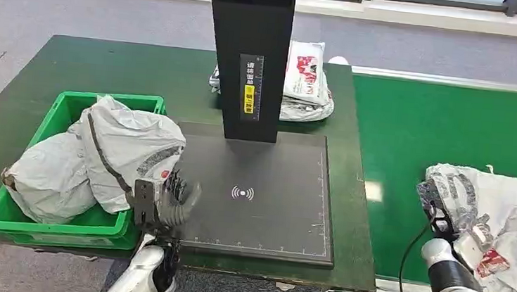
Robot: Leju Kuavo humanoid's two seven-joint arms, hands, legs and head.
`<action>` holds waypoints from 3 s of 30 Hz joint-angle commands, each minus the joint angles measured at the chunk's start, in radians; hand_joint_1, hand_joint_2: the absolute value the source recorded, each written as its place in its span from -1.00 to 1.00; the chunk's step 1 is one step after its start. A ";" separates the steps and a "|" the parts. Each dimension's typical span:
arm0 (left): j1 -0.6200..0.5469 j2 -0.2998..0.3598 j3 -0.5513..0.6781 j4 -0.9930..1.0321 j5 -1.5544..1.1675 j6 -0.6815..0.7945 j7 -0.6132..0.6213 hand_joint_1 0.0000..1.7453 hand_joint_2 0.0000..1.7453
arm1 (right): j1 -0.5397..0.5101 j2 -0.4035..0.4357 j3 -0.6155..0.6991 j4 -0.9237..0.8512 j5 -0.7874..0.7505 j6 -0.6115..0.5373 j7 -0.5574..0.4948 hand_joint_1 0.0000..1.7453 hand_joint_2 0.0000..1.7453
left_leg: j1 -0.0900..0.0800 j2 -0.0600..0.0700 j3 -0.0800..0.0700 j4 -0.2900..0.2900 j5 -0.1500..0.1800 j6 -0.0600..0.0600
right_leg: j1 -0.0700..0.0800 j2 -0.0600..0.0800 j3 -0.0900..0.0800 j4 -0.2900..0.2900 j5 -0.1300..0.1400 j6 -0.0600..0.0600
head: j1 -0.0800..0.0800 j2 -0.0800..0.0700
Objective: Moved the parcel from conveyor to table for the left to box.
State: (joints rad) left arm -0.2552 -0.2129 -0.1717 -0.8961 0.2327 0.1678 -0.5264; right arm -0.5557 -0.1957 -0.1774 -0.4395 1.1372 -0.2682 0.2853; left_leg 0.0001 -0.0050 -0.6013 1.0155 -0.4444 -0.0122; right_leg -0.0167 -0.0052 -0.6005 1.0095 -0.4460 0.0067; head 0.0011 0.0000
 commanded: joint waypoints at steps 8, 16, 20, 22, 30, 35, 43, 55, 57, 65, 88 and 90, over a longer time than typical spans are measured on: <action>0.078 0.010 0.094 -0.099 -0.005 0.024 0.008 -1.00 1.00 | 0.262 0.084 -0.057 -0.343 -0.060 -0.271 -0.073 -1.00 1.00 | 0.003 0.000 0.004 -0.002 -0.002 -0.001 | 0.003 0.000 0.004 -0.002 -0.002 -0.001 | 0.000 0.000; 0.082 0.018 0.108 -0.101 -0.005 0.031 0.005 -1.00 1.00 | 0.382 0.095 -0.079 -0.449 -0.104 -0.174 -0.077 1.00 1.00 | 0.003 -0.002 0.003 -0.003 -0.002 -0.001 | 0.003 -0.003 0.004 -0.003 -0.002 -0.001 | 0.000 0.000; 0.091 0.022 0.114 -0.106 -0.004 0.027 0.005 -1.00 1.00 | 0.406 0.096 -0.076 -0.471 -0.104 -0.137 -0.069 1.00 1.00 | 0.003 -0.001 0.004 -0.003 -0.003 -0.001 | 0.003 -0.002 0.005 -0.004 -0.003 -0.002 | 0.000 0.000; 0.098 0.019 0.126 -0.111 -0.005 0.020 0.008 -1.00 1.00 | 0.422 0.086 -0.058 -0.490 -0.101 -0.026 -0.044 1.00 1.00 | 0.002 0.001 0.003 -0.002 -0.003 -0.001 | 0.002 0.000 0.003 -0.002 -0.002 -0.001 | 0.000 0.000; 0.083 0.019 0.127 -0.099 -0.035 -0.003 0.024 -1.00 1.00 | 0.496 0.050 0.009 -0.609 -0.170 0.220 -0.108 1.00 1.00 | 0.002 -0.001 0.002 -0.001 -0.004 -0.001 | 0.002 -0.002 0.002 -0.001 -0.003 0.000 | 0.000 0.000; 0.073 0.020 0.130 -0.094 -0.037 -0.013 0.034 -1.00 1.00 | 0.496 0.021 0.045 -0.654 -0.168 0.253 -0.115 1.00 1.00 | 0.002 0.000 0.002 -0.001 -0.004 0.000 | 0.002 -0.001 0.002 -0.001 -0.003 0.000 | 0.000 0.000; 0.108 0.005 0.137 -0.127 -0.048 -0.002 0.038 -1.00 1.00 | 0.466 0.116 0.059 -0.864 -0.184 0.016 -0.145 1.00 1.00 | 0.001 0.008 0.003 -0.002 -0.005 -0.001 | 0.001 0.007 0.001 -0.001 -0.002 -0.001 | 0.000 0.000; -0.018 -0.016 0.045 0.001 -0.087 0.029 -0.010 -1.00 1.00 | 0.301 0.217 0.571 -0.901 -0.441 -0.063 -0.408 1.00 1.00 | 0.003 0.010 0.003 -0.002 -0.003 -0.002 | 0.003 0.010 0.000 -0.002 0.000 -0.001 | 0.000 0.000; -0.024 -0.018 0.033 0.006 -0.092 0.038 -0.013 -1.00 1.00 | 0.237 0.246 0.674 -0.812 -0.471 -0.041 -0.415 1.00 1.00 | 0.003 0.009 0.003 -0.001 -0.003 -0.002 | 0.003 0.009 0.000 -0.001 0.000 -0.001 | 0.000 0.000; -0.056 -0.020 -0.020 0.021 -0.121 0.070 -0.015 -1.00 1.00 | 0.129 0.306 0.857 -0.669 -0.582 0.047 -0.408 1.00 1.00 | 0.004 0.006 0.004 -0.003 0.000 -0.004 | 0.004 0.006 0.002 -0.002 0.000 -0.002 | 0.000 0.000; -0.125 -0.019 -0.066 0.112 -0.088 0.061 -0.017 -1.00 1.00 | 0.270 0.243 0.624 -0.780 -0.447 -0.261 -0.355 -1.00 -1.00 | 0.004 -0.003 0.003 -0.003 0.001 -0.003 | 0.004 -0.002 0.004 -0.004 -0.001 -0.002 | 0.000 0.000; -0.124 -0.020 -0.059 0.117 -0.084 0.069 -0.023 -1.00 1.00 | 0.301 0.241 0.587 -0.797 -0.406 -0.281 -0.331 -1.00 -1.00 | 0.004 -0.004 0.002 -0.002 0.000 -0.003 | 0.004 -0.002 0.003 -0.003 -0.002 -0.001 | 0.000 0.000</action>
State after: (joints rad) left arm -0.3242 -0.2560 -0.2014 -0.8877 0.1316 0.2315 -0.5367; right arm -0.3300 0.0984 0.5767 -1.1746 0.6291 -0.4628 -0.0992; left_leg 0.0030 -0.0046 -0.6012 1.0150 -0.4445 -0.0155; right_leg -0.0141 -0.0033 -0.6019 1.0097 -0.4474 0.0055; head 0.0008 0.0000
